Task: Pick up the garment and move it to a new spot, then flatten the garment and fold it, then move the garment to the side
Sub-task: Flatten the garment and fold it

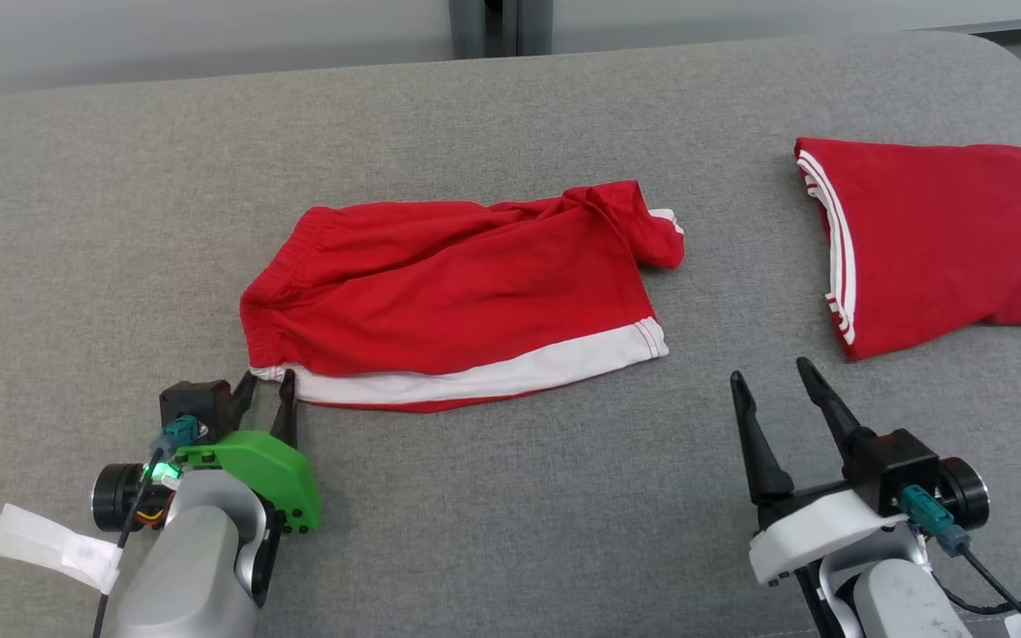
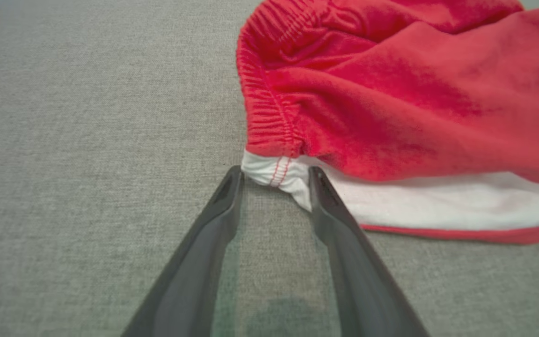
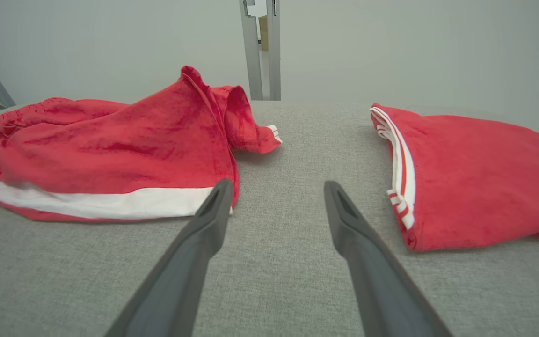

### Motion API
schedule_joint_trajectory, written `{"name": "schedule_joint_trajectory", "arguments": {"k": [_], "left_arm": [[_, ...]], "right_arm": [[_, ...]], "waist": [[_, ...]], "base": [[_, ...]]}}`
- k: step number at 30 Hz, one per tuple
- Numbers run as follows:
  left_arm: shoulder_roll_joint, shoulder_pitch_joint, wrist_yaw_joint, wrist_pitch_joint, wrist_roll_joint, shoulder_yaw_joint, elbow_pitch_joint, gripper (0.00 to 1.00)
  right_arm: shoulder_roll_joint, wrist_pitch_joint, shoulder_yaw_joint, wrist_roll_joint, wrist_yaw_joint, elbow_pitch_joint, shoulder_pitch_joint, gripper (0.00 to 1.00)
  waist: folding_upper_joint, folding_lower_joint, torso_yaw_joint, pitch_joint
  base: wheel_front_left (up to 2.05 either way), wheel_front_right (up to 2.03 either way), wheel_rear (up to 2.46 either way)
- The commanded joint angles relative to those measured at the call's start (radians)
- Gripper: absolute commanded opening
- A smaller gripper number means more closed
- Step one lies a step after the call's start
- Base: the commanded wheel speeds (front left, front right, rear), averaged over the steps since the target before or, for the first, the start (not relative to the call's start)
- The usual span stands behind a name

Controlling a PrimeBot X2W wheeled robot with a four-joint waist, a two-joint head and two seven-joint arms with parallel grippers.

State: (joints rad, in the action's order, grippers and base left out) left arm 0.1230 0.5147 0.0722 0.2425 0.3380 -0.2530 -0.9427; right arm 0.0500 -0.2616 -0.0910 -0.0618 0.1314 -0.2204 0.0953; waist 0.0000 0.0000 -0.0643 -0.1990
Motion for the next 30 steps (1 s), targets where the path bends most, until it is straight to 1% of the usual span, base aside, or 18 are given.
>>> {"name": "schedule_joint_trajectory", "arguments": {"k": [1,3,7,11,18,22,23,24,25,26,27,28,30], "left_arm": [[-0.001,0.017,0.007,0.009,-0.008,-0.002,-0.003,0.24],[-0.003,0.019,0.013,0.016,-0.009,-0.007,-0.004,0.01],[-0.006,0.020,0.023,0.022,-0.009,-0.012,0.020,0.00],[-0.010,0.026,0.027,0.023,-0.013,-0.012,0.049,0.00],[-0.022,0.034,0.030,0.023,-0.024,-0.009,0.105,0.00],[-0.029,0.035,0.031,0.023,-0.030,-0.009,0.128,0.00],[-0.031,0.033,0.031,0.023,-0.030,-0.009,0.131,0.00],[-0.032,0.031,0.031,0.023,-0.031,-0.008,0.136,0.00],[-0.034,0.029,0.031,0.023,-0.031,-0.007,0.140,0.00],[-0.035,0.025,0.031,0.023,-0.031,-0.004,0.146,0.00],[-0.037,0.022,0.031,0.023,-0.030,-0.002,0.151,0.00],[-0.038,0.017,0.029,0.023,-0.030,0.002,0.158,0.00],[-0.041,0.005,0.029,0.023,-0.025,0.010,0.173,0.00]], "right_arm": [[0.001,-0.004,-0.015,0.015,-0.002,-0.012,0.020,1.00],[0.001,-0.004,-0.041,0.034,-0.002,-0.040,0.031,1.00],[0.002,-0.001,-0.075,0.065,-0.002,-0.124,0.086,1.00],[0.002,0.013,-0.093,0.082,-0.002,-0.245,0.174,1.00],[0.002,0.014,-0.157,0.073,-0.002,-0.466,0.337,1.00],[0.002,0.011,-0.186,0.059,-0.002,-0.567,0.409,1.00],[0.002,0.009,-0.193,0.052,-0.002,-0.584,0.419,0.96],[0.002,0.009,-0.204,0.039,-0.002,-0.604,0.429,0.58],[0.002,0.007,-0.212,0.030,-0.002,-0.613,0.437,0.38],[0.002,0.005,-0.217,0.024,-0.002,-0.620,0.447,0.28],[0.002,0.004,-0.219,0.020,-0.002,-0.626,0.452,0.11],[0.002,0.001,-0.217,0.012,-0.002,-0.628,0.458,0.00],[0.002,-0.003,-0.215,0.005,-0.002,-0.618,0.465,0.00]], "waist": [[0.0000,0.0000,0.007,0.003],[0.0000,0.0000,0.013,0.003],[0.0000,0.0000,0.025,0.001],[0.0000,0.0000,0.035,-0.011],[0.0000,0.0000,0.061,-0.050],[0.0000,0.0000,0.077,-0.067],[0.0000,0.0000,0.079,-0.069],[0.0000,0.0000,0.082,-0.070],[0.0000,0.0000,0.083,-0.070],[0.0000,0.0000,0.084,-0.071],[0.0000,0.0000,0.084,-0.071],[0.0000,0.0000,0.084,-0.069],[0.0000,0.0000,0.082,-0.066]], "base": [[0.00,0.00,0.00],[0.00,0.00,0.00],[0.00,0.00,0.00],[0.00,0.00,0.00],[0.00,0.00,0.00],[0.00,0.00,0.00],[0.00,0.00,0.00],[0.00,0.00,0.00],[0.00,0.00,0.00],[0.00,0.00,0.00],[0.00,0.00,0.00],[0.00,0.00,0.00],[0.00,0.00,0.00]]}}
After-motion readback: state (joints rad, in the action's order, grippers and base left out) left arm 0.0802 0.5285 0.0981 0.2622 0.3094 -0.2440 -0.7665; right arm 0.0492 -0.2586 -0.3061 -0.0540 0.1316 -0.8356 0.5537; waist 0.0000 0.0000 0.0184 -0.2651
